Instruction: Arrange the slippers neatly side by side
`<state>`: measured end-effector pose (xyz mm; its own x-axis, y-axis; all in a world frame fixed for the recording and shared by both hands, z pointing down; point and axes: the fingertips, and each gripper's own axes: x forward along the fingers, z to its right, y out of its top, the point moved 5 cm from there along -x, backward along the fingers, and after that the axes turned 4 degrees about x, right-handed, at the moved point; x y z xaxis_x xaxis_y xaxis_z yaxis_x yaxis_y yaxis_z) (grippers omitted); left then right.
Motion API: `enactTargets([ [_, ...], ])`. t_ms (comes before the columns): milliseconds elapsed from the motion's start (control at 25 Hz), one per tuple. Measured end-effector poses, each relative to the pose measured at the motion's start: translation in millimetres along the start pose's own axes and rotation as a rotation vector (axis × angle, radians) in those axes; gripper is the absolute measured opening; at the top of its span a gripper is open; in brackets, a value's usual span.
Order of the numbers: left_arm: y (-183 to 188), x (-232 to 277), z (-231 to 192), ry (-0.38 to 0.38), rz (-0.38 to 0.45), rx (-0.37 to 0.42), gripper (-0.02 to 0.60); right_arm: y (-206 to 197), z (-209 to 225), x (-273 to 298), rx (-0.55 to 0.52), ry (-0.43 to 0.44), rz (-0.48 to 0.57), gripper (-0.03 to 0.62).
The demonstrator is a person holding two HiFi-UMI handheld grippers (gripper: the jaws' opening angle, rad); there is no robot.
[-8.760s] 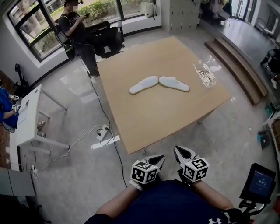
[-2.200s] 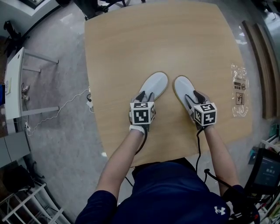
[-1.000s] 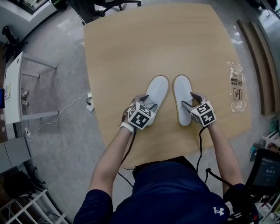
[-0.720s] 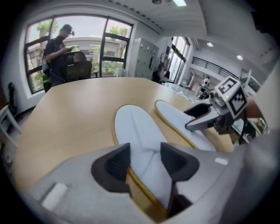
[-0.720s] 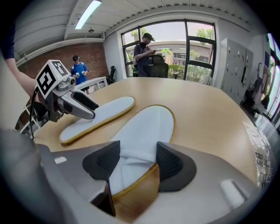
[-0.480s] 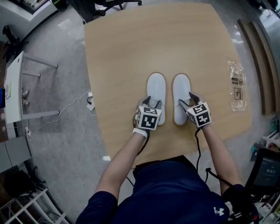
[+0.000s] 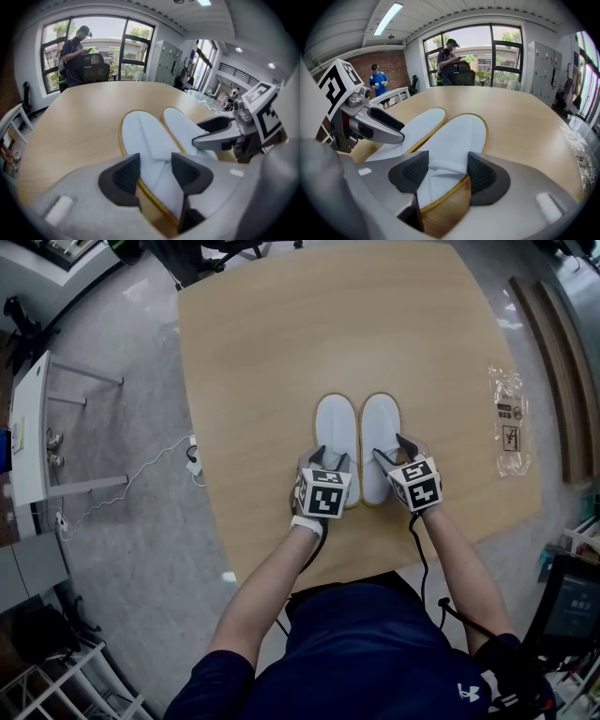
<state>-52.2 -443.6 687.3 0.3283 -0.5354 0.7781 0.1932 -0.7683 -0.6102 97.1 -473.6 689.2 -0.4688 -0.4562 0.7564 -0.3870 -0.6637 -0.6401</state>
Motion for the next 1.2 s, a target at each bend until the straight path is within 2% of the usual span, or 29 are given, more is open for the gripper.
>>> enactTargets([
  [160, -1, 2, 0, 0.011, 0.001, 0.005, 0.21, 1, 1, 1, 0.003, 0.007, 0.003, 0.268],
  [280, -2, 1, -2, -0.008, -0.002, -0.002, 0.207, -1, 3, 2, 0.008, 0.03, 0.006, 0.267],
  [400, -1, -3, -8, -0.023, -0.005, -0.019, 0.18, 0, 5, 0, 0.016, 0.05, 0.011, 0.258],
  [600, 0, 2, -9, -0.02, 0.009, 0.047, 0.173, 1, 5, 4, -0.02, 0.061, -0.001, 0.256],
  [720, -2, 3, -7, -0.006, -0.014, 0.074, 0.173, -3, 9, 8, -0.021, 0.079, 0.003, 0.258],
  [800, -2, 0, -5, -0.004, -0.03, 0.087, 0.173, 2, 9, 1, -0.01, 0.076, 0.034, 0.258],
  [920, 3, -16, -7, 0.003, -0.006, 0.086, 0.173, 22, 10, -29, 0.027, 0.038, 0.159, 0.25],
  [1000, 6, -38, -7, 0.004, 0.039, 0.051, 0.172, 28, 11, -50, 0.077, 0.026, 0.236, 0.225],
  [1080, 6, -65, -2, -0.014, 0.08, -0.003, 0.142, 24, 9, -68, 0.139, 0.037, 0.278, 0.179],
  [1200, -1, -97, 16, -0.07, 0.139, -0.057, 0.083, 17, -4, -93, 0.229, 0.081, 0.306, 0.035],
])
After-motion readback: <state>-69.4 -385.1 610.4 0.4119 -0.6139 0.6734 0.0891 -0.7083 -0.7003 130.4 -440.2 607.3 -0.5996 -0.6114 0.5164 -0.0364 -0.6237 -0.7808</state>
